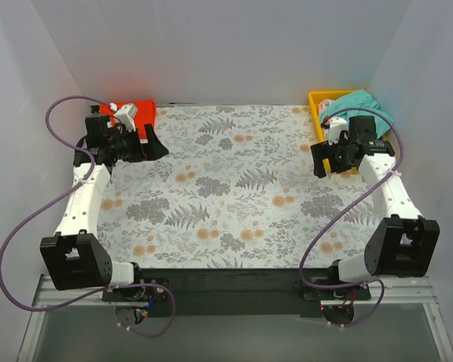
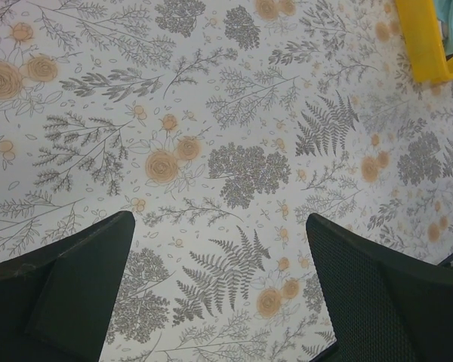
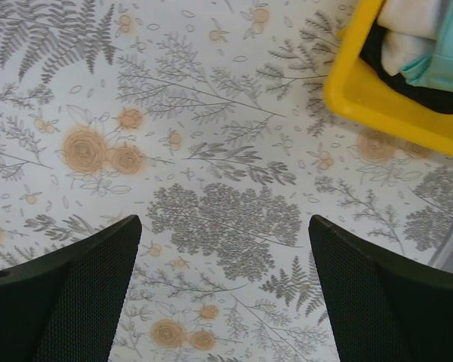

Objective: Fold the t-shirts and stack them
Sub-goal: Grab the tshirt from the pile

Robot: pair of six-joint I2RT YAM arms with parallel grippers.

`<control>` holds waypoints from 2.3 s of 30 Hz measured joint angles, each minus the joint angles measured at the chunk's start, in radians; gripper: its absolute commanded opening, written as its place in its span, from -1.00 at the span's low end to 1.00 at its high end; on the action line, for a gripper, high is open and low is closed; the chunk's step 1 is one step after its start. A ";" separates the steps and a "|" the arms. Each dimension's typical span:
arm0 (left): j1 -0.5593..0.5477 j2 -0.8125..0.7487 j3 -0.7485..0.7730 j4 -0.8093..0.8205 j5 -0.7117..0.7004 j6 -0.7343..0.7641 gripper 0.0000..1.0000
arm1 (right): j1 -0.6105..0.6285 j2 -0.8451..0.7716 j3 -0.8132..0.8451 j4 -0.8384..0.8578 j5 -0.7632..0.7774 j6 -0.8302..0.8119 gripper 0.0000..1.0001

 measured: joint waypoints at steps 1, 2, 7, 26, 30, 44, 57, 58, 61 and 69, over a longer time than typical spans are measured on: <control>0.000 0.001 0.001 -0.003 -0.006 0.003 0.96 | -0.016 0.024 0.023 -0.008 0.007 -0.013 0.97; 0.000 0.005 0.005 -0.008 -0.009 0.005 0.96 | -0.037 0.050 0.054 -0.008 0.012 -0.025 0.97; 0.000 0.022 0.013 -0.013 -0.002 0.005 0.96 | -0.191 0.194 0.280 0.009 0.020 -0.058 0.97; 0.000 0.046 0.002 -0.022 0.032 -0.027 0.96 | -0.388 0.800 0.851 0.138 -0.022 0.012 0.97; 0.000 0.046 -0.005 -0.023 0.021 -0.026 0.96 | -0.382 0.854 0.899 0.166 -0.035 0.031 0.75; 0.000 0.085 -0.007 -0.024 -0.006 -0.024 0.96 | -0.381 0.849 0.894 0.201 -0.140 0.064 -0.97; 0.000 0.085 -0.007 -0.027 -0.007 -0.025 0.96 | -0.380 0.600 0.842 0.242 -0.095 0.105 0.97; 0.000 0.085 -0.007 -0.027 -0.008 -0.025 0.96 | -0.380 0.610 0.843 0.240 -0.076 0.102 0.97; 0.000 0.085 -0.007 -0.027 -0.008 -0.025 0.96 | -0.380 0.662 0.843 0.227 -0.037 0.100 0.97; 0.000 0.085 -0.002 -0.032 -0.007 -0.028 0.96 | -0.378 0.819 0.843 0.186 0.023 0.085 0.97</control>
